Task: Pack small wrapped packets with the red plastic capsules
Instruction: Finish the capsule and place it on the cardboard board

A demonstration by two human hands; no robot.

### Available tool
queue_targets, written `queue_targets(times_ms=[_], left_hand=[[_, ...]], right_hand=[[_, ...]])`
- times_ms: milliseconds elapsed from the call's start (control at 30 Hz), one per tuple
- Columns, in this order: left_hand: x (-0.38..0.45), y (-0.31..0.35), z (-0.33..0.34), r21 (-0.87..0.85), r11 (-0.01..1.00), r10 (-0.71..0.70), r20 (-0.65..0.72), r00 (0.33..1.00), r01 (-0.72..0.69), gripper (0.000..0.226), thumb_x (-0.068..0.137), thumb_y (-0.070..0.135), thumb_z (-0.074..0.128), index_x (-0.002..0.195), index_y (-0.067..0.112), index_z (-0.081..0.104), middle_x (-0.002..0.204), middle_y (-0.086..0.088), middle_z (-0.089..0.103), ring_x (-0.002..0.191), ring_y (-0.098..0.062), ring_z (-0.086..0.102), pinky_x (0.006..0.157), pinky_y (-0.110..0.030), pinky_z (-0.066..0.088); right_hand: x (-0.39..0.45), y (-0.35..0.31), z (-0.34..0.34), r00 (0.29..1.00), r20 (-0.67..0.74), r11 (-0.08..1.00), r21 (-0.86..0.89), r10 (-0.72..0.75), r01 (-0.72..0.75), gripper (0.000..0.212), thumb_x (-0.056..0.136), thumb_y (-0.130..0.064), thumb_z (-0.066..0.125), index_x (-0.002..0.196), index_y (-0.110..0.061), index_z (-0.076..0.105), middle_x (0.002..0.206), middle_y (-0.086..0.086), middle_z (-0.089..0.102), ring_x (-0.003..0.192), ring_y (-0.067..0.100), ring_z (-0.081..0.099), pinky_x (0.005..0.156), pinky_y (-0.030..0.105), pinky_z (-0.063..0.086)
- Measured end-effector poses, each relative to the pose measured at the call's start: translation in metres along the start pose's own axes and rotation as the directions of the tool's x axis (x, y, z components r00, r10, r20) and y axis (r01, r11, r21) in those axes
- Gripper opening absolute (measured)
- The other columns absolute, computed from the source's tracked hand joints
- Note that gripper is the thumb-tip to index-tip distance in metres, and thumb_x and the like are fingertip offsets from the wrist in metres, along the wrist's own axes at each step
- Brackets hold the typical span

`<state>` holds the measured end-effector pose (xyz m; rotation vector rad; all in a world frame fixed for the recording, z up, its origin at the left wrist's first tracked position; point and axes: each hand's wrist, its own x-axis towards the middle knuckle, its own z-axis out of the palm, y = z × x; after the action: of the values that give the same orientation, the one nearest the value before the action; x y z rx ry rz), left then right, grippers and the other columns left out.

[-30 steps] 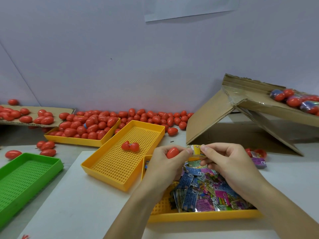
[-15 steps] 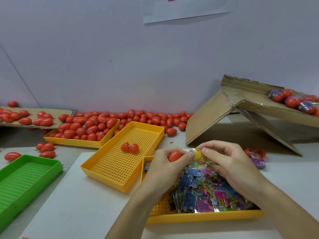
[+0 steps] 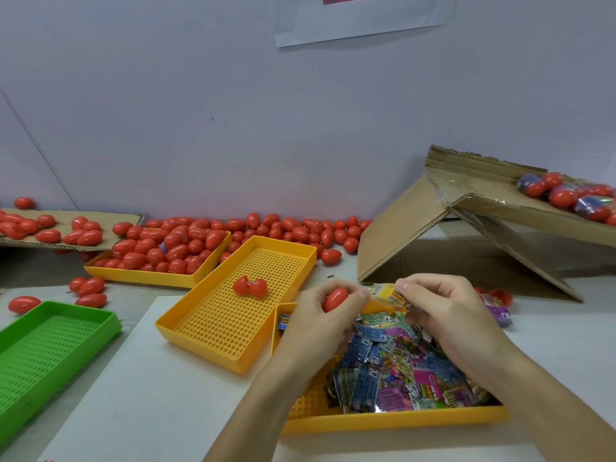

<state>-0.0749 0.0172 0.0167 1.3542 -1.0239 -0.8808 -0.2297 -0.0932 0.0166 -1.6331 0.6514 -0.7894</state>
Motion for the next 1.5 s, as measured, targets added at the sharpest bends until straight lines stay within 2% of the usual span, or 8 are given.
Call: queue_targets(times_ms=[100,167,367,600,867,1167,1333,1500], left_hand=[[0.005,-0.002,0.0,-0.197,0.979,-0.062,-0.025,0.998,0.056,0.025,0.077,0.035,0.055,0.093,0.019,0.064,0.065,-0.002,0.05,0.047,-0.012,0.04,0.041,-0.023,0.031],[0.006,-0.003,0.001,-0.24,0.968,-0.091,-0.039,0.995,0.079,0.028,0.075,0.029,0.049,0.097,0.013,0.059,0.067,-0.005,0.051,0.048,-0.014,0.041,0.042,-0.024,0.031],[0.001,-0.002,0.002,0.075,0.997,-0.001,-0.064,0.998,0.006,0.023,0.087,0.033,0.074,0.104,0.028,0.06,0.087,0.007,0.067,0.062,-0.004,0.06,0.058,-0.017,0.047],[-0.003,0.002,0.006,0.156,0.986,0.071,-0.086,0.994,-0.057,0.038,0.08,0.031,0.08,0.107,0.025,0.054,0.104,0.005,0.069,0.09,-0.008,0.069,0.07,-0.019,0.054],[-0.001,0.002,0.006,0.122,0.985,0.138,-0.115,0.984,-0.124,0.041,0.078,0.03,0.081,0.105,0.018,0.053,0.102,-0.004,0.069,0.089,-0.014,0.07,0.073,-0.023,0.057],[0.001,-0.002,0.005,0.183,0.972,0.168,-0.12,0.978,-0.144,0.035,0.078,0.032,0.081,0.101,0.022,0.057,0.098,0.007,0.068,0.089,-0.009,0.068,0.076,-0.022,0.056],[0.001,-0.002,0.004,0.237,0.961,0.167,-0.101,0.981,-0.139,0.031,0.077,0.034,0.082,0.098,0.027,0.06,0.097,0.014,0.066,0.089,-0.009,0.067,0.077,-0.033,0.061],[0.001,0.002,0.004,0.021,0.994,0.113,-0.062,0.992,-0.111,0.03,0.089,0.042,0.064,0.103,0.016,0.067,0.093,-0.005,0.074,0.072,-0.014,0.066,0.061,-0.022,0.054]], right_hand=[[0.001,0.001,0.0,0.996,-0.086,1.0,-0.002,0.023,-0.023,0.023,0.096,-0.032,0.06,0.086,-0.022,0.079,0.087,0.013,0.073,0.092,0.038,0.068,0.086,0.057,0.055],[0.0,-0.001,0.002,0.991,-0.133,1.0,-0.014,0.008,-0.01,0.022,0.095,-0.034,0.061,0.084,-0.031,0.078,0.079,0.009,0.071,0.075,0.024,0.066,0.07,0.042,0.054],[-0.003,-0.004,0.006,0.982,-0.19,1.0,-0.026,-0.019,0.014,0.021,0.095,-0.036,0.06,0.083,-0.038,0.077,0.072,0.009,0.066,0.059,0.01,0.057,0.058,0.027,0.047],[-0.01,-0.012,0.012,0.989,-0.101,0.989,-0.119,-0.104,0.092,0.018,0.092,-0.038,0.059,0.091,-0.029,0.074,0.064,-0.019,0.068,0.062,-0.009,0.06,0.057,0.006,0.044],[-0.01,-0.015,0.01,0.992,-0.086,0.986,-0.145,-0.091,0.078,0.031,0.079,-0.052,0.055,0.094,-0.033,0.074,0.076,-0.01,0.072,0.065,-0.005,0.061,0.06,0.012,0.047],[-0.006,-0.01,0.008,0.986,-0.169,0.998,-0.063,-0.016,0.005,0.021,0.098,-0.031,0.055,0.093,-0.026,0.075,0.07,-0.007,0.068,0.06,0.003,0.056,0.057,0.019,0.044],[-0.007,-0.01,0.011,0.988,-0.154,0.993,-0.116,-0.02,0.002,0.023,0.1,-0.03,0.053,0.089,-0.028,0.073,0.07,0.001,0.068,0.054,-0.002,0.054,0.053,0.011,0.046],[-0.006,-0.01,0.01,0.98,-0.197,0.996,-0.084,0.001,-0.018,0.023,0.1,-0.03,0.053,0.091,-0.026,0.074,0.068,-0.011,0.069,0.056,-0.003,0.057,0.055,0.017,0.045]])
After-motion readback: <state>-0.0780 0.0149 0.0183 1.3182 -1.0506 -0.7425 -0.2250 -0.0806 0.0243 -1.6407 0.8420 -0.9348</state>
